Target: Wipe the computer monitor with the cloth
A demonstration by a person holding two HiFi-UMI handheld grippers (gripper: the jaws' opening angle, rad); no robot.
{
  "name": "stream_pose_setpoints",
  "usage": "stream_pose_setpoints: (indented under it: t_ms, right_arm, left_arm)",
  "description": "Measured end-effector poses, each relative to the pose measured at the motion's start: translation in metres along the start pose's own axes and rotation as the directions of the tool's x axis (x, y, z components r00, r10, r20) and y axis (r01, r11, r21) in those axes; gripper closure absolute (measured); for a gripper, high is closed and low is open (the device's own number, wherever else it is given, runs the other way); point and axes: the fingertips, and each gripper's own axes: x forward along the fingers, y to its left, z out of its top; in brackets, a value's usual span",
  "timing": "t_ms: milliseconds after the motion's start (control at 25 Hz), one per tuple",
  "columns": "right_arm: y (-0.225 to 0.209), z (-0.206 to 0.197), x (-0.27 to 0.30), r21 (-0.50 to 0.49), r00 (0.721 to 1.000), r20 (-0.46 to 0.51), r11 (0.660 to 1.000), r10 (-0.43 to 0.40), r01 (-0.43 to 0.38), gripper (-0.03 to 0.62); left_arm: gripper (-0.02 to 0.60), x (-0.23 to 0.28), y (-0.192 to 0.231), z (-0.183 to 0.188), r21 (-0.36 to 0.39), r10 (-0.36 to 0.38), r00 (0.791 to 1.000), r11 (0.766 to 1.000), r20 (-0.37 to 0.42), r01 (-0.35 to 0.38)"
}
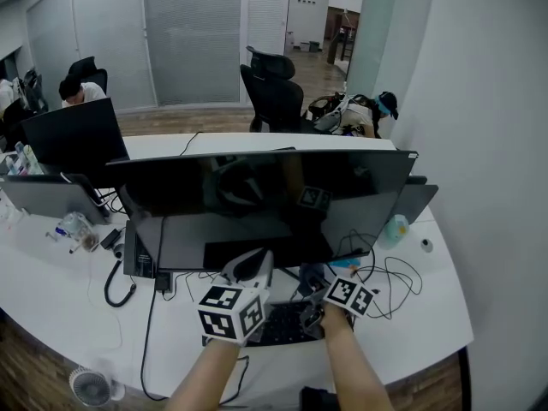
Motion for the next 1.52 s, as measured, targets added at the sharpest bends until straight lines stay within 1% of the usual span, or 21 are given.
stream_pose_setpoints:
  t_ms: [480, 920, 1520]
  right_arm:
    - [0.017, -0.03, 0.017, -0.017, 0.999, -0.04, 1.0, -0.01, 0.009, 0.467]
    - [0.036, -0.055, 0.029, -0.03, 0.998, -0.063, 1.0, -0.001, -0.001, 0.467]
    - [0.065, -0.09, 0.049, -0.07, 0.995, -0.096, 0.998, 0.002, -0.008, 0.467]
  left_arm:
    - [0.575, -0.026, 0.033, 0.004, -0.023, 0.034, 0.999, 0.999, 0.014, -0.033]
    - [0.575, -0.052, 0.064, -0.003, -0.048, 0.065, 0.998, 0.997, 0.007, -0.065]
    - [0.575, -0.084, 0.102, -0.001, -0.066, 0.103, 0.995, 0.993, 0.02, -0.101]
